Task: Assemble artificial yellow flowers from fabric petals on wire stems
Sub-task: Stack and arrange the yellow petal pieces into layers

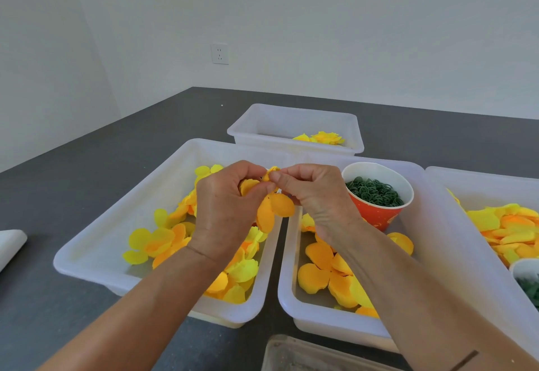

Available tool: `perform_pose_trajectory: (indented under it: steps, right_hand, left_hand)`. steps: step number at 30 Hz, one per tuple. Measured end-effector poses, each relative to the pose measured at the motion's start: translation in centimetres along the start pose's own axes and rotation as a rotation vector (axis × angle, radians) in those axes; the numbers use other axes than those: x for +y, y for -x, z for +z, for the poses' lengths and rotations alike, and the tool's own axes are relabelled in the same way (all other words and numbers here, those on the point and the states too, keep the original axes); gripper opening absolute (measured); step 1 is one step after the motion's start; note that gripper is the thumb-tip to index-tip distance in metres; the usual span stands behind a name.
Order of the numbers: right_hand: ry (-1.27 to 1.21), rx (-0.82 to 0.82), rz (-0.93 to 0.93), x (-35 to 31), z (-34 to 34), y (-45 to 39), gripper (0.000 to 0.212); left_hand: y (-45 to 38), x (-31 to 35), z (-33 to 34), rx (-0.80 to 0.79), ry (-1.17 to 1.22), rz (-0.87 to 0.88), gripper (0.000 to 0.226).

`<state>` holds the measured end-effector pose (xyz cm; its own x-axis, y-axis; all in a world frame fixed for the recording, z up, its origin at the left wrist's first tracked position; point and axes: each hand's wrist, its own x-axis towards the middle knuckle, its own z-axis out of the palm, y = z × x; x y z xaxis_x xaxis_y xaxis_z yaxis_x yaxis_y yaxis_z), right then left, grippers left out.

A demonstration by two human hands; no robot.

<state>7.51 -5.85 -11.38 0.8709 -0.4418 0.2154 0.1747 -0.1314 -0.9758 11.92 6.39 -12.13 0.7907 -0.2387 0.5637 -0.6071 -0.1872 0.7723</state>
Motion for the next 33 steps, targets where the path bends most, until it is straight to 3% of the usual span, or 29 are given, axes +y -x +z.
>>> perform_pose_trajectory:
  steps: [12, 20, 24, 33]
  right_hand:
    - [0.053, -0.028, 0.064, -0.16, 0.2, -0.07, 0.017]
    - [0.024, 0.013, 0.099, -0.39, 0.28, 0.0, 0.016]
    - [-0.013, -0.003, 0.116, -0.47, 0.24, 0.03, 0.004]
    - [0.092, -0.021, 0.099, -0.23, 0.18, -0.31, 0.011]
  left_hand:
    - [-0.17, -0.12, 0.15, -0.025, 0.013, -0.074, 0.015]
    - [0.0, 0.02, 0.19, -0.055, 0.06, -0.056, 0.007]
    - [-0.01, -0.01, 0.21, -0.068, 0.049, -0.062, 0.009]
    - [0.04, -0.18, 0.26, -0.084, 0.033, -0.055, 0.013]
